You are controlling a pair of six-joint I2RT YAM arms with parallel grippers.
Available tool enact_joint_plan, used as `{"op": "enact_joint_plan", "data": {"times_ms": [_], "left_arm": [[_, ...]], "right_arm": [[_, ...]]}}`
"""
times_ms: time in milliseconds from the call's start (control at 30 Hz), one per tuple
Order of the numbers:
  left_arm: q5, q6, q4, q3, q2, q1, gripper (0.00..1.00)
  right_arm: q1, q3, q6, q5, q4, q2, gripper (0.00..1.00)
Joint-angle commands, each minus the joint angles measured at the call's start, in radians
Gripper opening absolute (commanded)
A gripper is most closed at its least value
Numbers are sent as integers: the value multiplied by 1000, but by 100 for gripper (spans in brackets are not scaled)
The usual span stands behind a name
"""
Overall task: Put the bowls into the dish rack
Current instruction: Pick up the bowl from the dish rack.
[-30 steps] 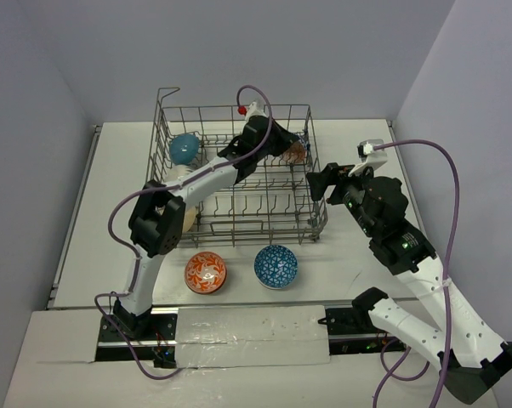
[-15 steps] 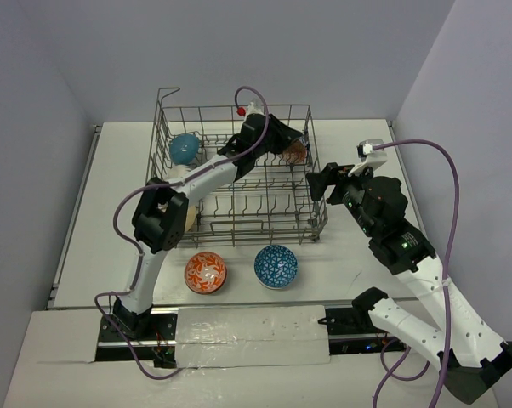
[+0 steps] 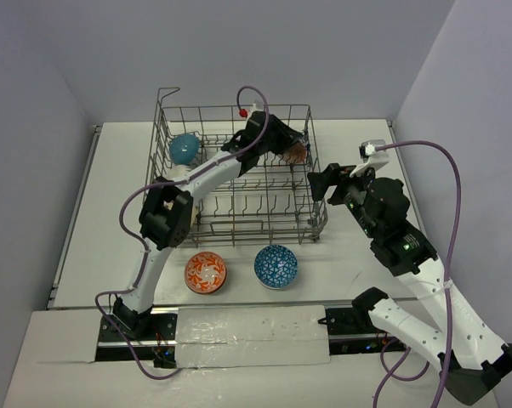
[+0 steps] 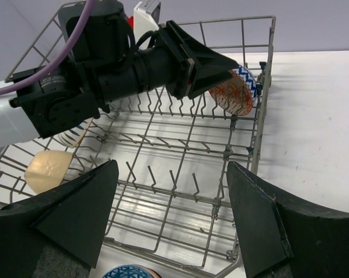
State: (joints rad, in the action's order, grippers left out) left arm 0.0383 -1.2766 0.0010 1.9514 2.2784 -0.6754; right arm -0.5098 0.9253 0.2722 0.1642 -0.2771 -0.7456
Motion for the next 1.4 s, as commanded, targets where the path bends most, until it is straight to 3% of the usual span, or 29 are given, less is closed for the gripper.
{"op": "enact_joint_plan", "data": {"times_ms": [0, 233, 567, 1367], "left_arm": [[-9, 6, -59, 108, 41, 7, 34], [-17, 26, -94, 181, 75, 10, 38], [-3, 23, -70, 127, 73, 17, 39], [-14, 46, -58, 257, 165, 42, 44]], "right_arm": [[5, 3, -2, 14, 41, 25, 83], [5, 4, -7, 18, 38, 25, 83], [5, 3, -7, 20, 39, 20, 83], [11, 6, -7, 21, 44, 6, 83]]}}
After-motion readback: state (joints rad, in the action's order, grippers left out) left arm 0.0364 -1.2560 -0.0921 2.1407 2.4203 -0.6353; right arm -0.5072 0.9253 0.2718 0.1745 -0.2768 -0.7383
